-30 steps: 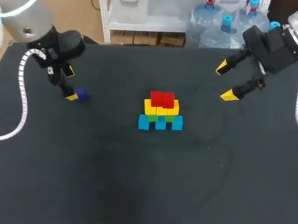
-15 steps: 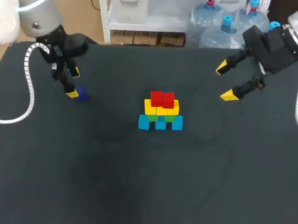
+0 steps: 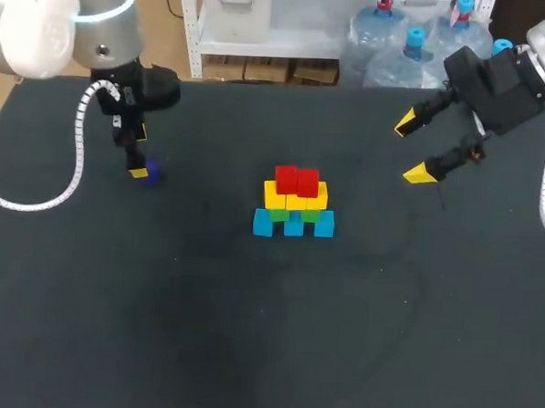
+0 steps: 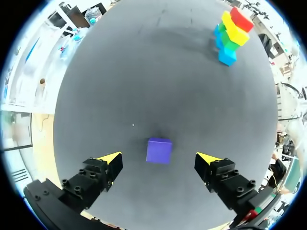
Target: Place the blue cubes, place green cubes on the blue cubes, place the yellow cubes on the green cubes, then place the red cubes on the yellow cubes, and place purple cube on the red cubes.
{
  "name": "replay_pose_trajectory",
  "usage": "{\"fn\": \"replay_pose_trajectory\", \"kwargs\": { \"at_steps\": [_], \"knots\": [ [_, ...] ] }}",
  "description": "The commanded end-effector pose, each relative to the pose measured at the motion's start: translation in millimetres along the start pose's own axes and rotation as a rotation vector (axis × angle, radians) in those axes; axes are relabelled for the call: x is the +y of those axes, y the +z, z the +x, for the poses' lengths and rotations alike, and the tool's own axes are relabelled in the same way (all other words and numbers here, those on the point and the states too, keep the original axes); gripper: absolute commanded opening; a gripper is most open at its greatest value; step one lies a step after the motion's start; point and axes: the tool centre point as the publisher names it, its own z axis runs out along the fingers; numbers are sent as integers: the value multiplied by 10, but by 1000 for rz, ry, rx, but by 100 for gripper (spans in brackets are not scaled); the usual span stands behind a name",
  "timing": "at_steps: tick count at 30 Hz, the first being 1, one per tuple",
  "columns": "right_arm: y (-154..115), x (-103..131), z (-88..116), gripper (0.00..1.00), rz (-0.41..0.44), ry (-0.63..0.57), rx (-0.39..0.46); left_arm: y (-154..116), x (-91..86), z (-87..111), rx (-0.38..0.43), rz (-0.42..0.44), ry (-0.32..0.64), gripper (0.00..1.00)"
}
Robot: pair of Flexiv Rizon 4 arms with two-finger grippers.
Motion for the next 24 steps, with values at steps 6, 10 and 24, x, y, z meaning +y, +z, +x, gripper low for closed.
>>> {"fn": "replay_pose_trajectory", "kwargs": {
  "at_steps": [6, 10, 24],
  "knots": [
    [-1, 8, 0, 100, 2, 0, 0, 78, 33, 5, 15, -17, 46, 100],
    [-1, 8, 0, 100, 2, 0, 0, 107, 53, 19, 24, -11, 50, 100],
    [-1, 8, 0, 100, 2, 0, 0, 284, 7, -4, 20, 10, 55, 100]
  ]
}}
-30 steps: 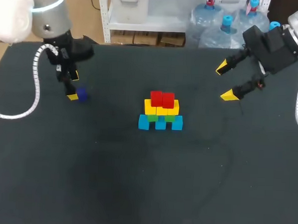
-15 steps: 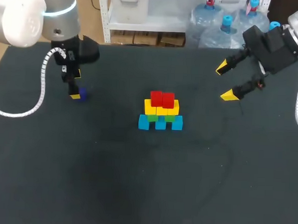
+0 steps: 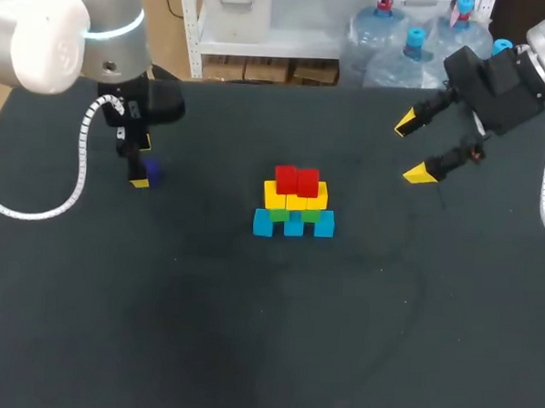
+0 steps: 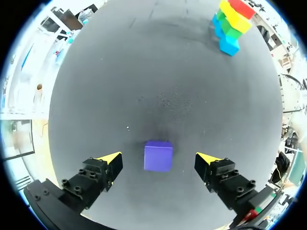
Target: Place the blue cubes, place green cubes on the blue cubes, place the yellow cubes on the green cubes, then place the red cubes on the yellow cubes, and place purple cube on the red cubes.
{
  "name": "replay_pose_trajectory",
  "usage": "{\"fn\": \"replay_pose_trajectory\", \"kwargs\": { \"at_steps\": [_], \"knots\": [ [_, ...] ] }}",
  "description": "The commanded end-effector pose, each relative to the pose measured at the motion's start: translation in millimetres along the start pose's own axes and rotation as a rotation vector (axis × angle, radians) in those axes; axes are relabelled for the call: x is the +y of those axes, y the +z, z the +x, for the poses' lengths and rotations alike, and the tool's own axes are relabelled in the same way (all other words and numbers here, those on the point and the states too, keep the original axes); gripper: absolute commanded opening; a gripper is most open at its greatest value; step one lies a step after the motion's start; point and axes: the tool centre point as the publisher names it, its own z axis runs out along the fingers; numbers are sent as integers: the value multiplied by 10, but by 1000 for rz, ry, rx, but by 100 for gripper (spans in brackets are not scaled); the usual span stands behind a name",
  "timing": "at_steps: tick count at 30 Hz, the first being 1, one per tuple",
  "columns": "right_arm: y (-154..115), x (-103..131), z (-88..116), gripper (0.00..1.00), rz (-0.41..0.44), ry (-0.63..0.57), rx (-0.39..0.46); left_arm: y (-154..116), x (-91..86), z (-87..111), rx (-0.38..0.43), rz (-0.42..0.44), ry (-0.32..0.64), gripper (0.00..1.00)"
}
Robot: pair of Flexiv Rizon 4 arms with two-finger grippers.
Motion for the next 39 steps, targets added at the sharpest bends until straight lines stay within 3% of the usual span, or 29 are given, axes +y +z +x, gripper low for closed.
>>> {"fn": "replay_pose_trajectory", "kwargs": {
  "at_steps": [1, 31, 32, 33, 34, 36, 39],
  "knots": [
    [-1, 8, 0, 100, 2, 0, 0, 57, 15, -11, -1, 9, 1, 100],
    [-1, 8, 0, 100, 2, 0, 0, 107, -74, 32, 6, 7, -35, 100],
    [-1, 8, 0, 100, 2, 0, 0, 107, -77, 36, 5, 6, -35, 82],
    [-1, 8, 0, 100, 2, 0, 0, 107, -79, 38, 4, 6, -35, 49],
    [-1, 8, 0, 100, 2, 0, 0, 107, -81, 38, 3, 5, -35, 41],
    [-1, 8, 0, 100, 2, 0, 0, 111, -86, 39, 2, 4, -36, 35],
    [-1, 8, 0, 100, 2, 0, 0, 132, -92, 40, -2, 7, -39, 43]
  ]
}}
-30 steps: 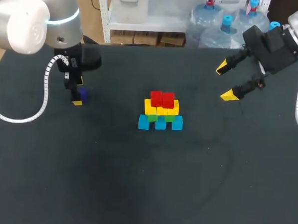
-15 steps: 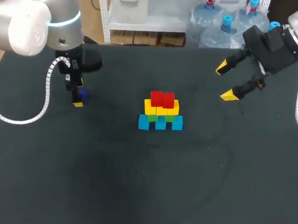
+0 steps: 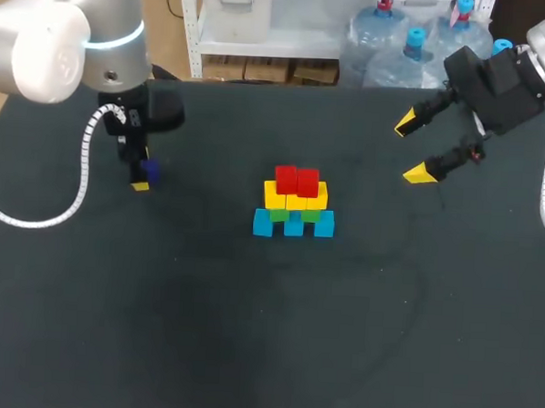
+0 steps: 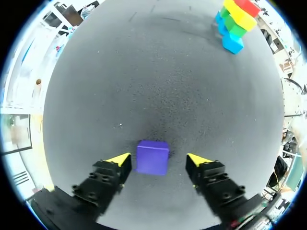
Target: Place the blue cubes, place green cubes on the blue cubes, place the yellow cubes on the green cubes, then place the red cubes on the yellow cubes, and place purple cube on the red cubes.
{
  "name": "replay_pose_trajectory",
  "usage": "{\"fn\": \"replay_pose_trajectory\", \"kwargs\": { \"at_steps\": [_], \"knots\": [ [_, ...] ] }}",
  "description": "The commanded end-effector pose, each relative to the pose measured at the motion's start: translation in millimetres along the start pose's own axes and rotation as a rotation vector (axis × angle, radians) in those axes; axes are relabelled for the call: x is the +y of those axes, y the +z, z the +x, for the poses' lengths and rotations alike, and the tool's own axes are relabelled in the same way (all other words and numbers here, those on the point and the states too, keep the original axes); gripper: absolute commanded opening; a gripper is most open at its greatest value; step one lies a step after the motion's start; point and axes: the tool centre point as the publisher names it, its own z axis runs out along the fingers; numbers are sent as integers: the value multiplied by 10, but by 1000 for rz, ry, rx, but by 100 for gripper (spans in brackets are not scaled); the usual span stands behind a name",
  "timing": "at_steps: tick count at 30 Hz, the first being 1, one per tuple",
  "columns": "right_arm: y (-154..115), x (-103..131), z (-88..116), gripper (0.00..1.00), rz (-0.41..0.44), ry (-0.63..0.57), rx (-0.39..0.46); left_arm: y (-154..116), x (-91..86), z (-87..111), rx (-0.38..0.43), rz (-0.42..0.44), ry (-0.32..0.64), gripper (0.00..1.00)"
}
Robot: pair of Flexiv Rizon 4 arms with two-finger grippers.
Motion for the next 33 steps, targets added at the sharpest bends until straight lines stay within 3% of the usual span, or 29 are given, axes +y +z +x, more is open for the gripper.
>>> {"fn": "replay_pose_trajectory", "kwargs": {
  "at_steps": [1, 2, 5, 17, 19, 22, 24, 33],
  "knots": [
    [-1, 8, 0, 100, 2, 0, 0, 25, -27, 12, -7, -4, -3, 47],
    [-1, 8, 0, 100, 2, 0, 0, 29, -28, 12, -8, -3, -3, 50],
    [-1, 8, 0, 100, 2, 0, 0, 35, -28, 12, -11, -2, -5, 97],
    [-1, 8, 0, 100, 2, 0, 0, 40, -28, 6, -14, -3, -3, 100],
    [-1, 8, 0, 100, 2, 0, 0, 38, -26, 4, -15, -3, -1, 87],
    [-1, 8, 0, 100, 2, 0, 0, 34, -20, 2, -16, -5, 0, 50],
    [-1, 8, 0, 100, 2, 0, 0, 32, -16, -1, -17, -6, -1, 39],
    [-1, 8, 0, 100, 2, 0, 0, 40, -2, -18, -27, -4, -2, 40]
  ]
}}
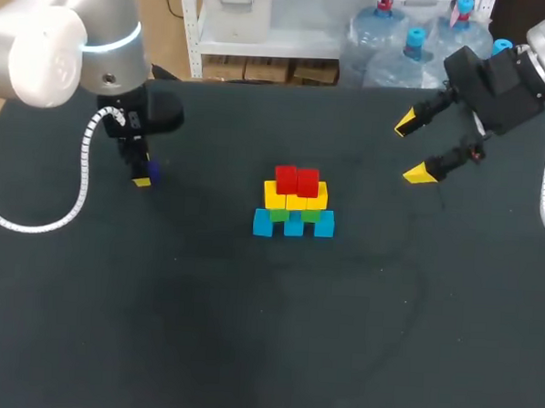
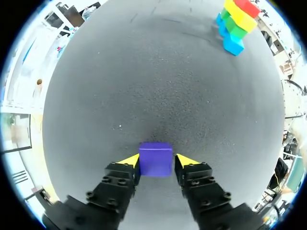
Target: Place the blue cubes, place green cubes on the blue cubes, place the yellow cubes on the green cubes, then place the red cubes on the yellow cubes, and place purple cube on the red cubes.
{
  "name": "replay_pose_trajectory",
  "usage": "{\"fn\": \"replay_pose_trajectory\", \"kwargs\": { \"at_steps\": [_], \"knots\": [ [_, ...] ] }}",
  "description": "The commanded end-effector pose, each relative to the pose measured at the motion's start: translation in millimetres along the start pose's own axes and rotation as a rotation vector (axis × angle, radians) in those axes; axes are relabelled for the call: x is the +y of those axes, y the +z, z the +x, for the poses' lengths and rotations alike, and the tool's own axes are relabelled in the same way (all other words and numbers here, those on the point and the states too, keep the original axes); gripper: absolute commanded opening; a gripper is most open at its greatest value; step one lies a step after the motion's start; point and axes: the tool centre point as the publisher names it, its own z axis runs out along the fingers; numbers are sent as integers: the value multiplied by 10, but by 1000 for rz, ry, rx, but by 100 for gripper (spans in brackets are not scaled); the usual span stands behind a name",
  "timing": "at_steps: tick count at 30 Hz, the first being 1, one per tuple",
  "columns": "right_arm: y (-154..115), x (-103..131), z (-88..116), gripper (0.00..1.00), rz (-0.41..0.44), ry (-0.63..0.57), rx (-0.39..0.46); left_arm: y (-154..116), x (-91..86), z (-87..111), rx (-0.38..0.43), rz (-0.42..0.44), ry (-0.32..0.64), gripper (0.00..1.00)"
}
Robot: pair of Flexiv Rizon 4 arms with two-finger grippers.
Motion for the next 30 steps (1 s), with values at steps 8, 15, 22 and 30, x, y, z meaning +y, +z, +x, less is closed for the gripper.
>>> {"fn": "replay_pose_trajectory", "kwargs": {
  "at_steps": [8, 15, 22, 30],
  "knots": [
    [-1, 8, 0, 100, 2, 0, 0, -13, -18, -59, -5, 3, 18, 0],
    [-1, 8, 0, 100, 2, 0, 0, -315, -121, -261, -16, -38, -6, 0],
    [-1, 8, 0, 100, 2, 0, 0, -701, -276, -547, 26, -62, -18, 0],
    [-1, 8, 0, 100, 2, 0, 0, -1118, -433, -827, -17, -98, -17, 0]
  ]
}}
